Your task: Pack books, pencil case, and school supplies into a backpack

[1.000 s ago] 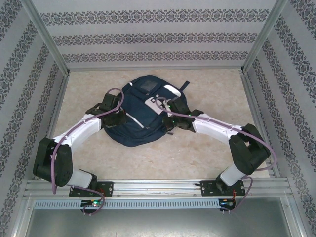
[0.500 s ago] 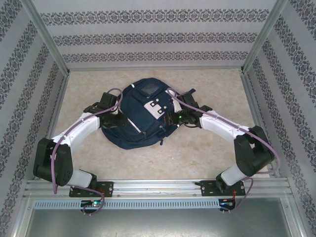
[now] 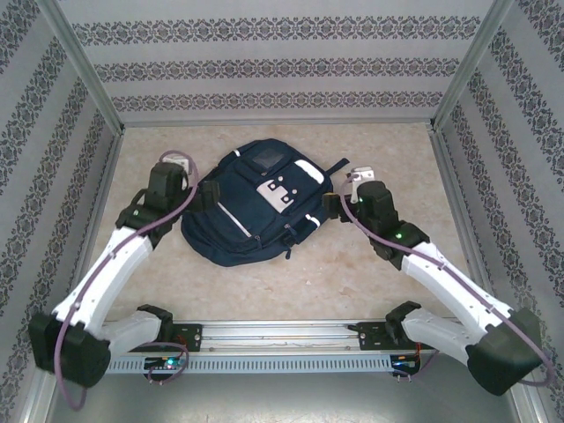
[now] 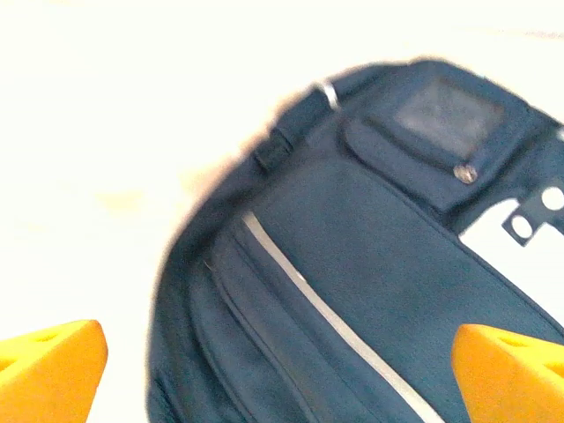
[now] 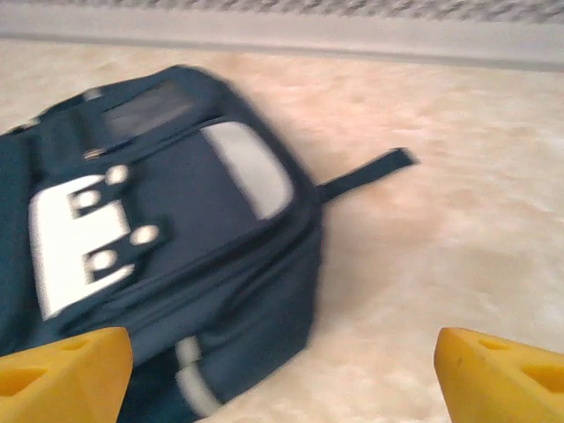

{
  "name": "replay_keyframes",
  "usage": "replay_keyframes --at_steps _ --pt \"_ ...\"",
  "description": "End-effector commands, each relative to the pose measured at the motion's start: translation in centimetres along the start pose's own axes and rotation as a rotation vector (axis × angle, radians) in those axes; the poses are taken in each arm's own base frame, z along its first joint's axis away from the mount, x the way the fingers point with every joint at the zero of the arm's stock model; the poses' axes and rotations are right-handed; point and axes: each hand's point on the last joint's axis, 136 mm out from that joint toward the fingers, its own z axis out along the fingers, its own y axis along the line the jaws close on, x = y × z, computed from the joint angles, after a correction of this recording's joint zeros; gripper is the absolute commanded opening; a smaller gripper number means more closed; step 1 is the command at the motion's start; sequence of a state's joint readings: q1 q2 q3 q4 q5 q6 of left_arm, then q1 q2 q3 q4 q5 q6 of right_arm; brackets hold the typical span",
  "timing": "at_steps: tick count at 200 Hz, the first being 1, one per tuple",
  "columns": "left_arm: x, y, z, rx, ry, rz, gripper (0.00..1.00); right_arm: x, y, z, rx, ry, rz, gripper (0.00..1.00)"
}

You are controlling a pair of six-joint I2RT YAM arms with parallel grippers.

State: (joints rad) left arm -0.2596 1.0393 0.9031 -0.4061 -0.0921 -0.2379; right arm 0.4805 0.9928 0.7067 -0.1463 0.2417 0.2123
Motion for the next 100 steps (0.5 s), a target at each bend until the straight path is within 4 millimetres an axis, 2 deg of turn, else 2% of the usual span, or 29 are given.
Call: replay_keyframes --at_steps 1,11,24,40,48,52,66,82,100 --pt "-1.2 2.4 -0.4 -0.111 -0.239 0.164 1.00 -0.1 -5.1 -0.7 0.233 -0.118 -0.060 0.98" --pt "-1.4 2.5 -0.7 -0.114 -0.362 0.216 1.00 0.3 -6.3 -1.2 0.270 -0.161 -0.072 0.98" --pt "-0.2 3.4 -0.1 -0.154 -0.460 0.253 1.00 1.1 -7.3 -1.3 0.262 -0.204 -0.091 0.98" --pt "1.5 5.4 1.2 -0.212 -0.453 0.215 0.99 2.2 -9.1 -1.0 0.255 -0.222 -0.049 0.98" --pt "2.1 5.8 2.1 -0.210 -0.435 0.212 0.99 2.1 -9.8 -0.8 0.253 -0.227 -0.033 0.98" --pt "2.3 5.9 2.4 -0.207 -0.433 0.214 0.99 3.5 -10.2 -0.3 0.261 -0.203 -0.027 0.98" --pt "2.9 6.5 3.8 -0.209 -0.436 0.217 0.99 4.4 -11.9 0.7 0.297 -0.199 0.012 0.98" --pt "3.0 7.9 5.2 -0.236 -0.449 0.146 0.99 4.8 -13.8 2.0 0.339 -0.221 0.055 0.98" --pt "2.2 8.7 6.0 -0.247 -0.490 0.118 0.99 4.8 -14.9 3.7 0.350 -0.252 0.064 0.98"
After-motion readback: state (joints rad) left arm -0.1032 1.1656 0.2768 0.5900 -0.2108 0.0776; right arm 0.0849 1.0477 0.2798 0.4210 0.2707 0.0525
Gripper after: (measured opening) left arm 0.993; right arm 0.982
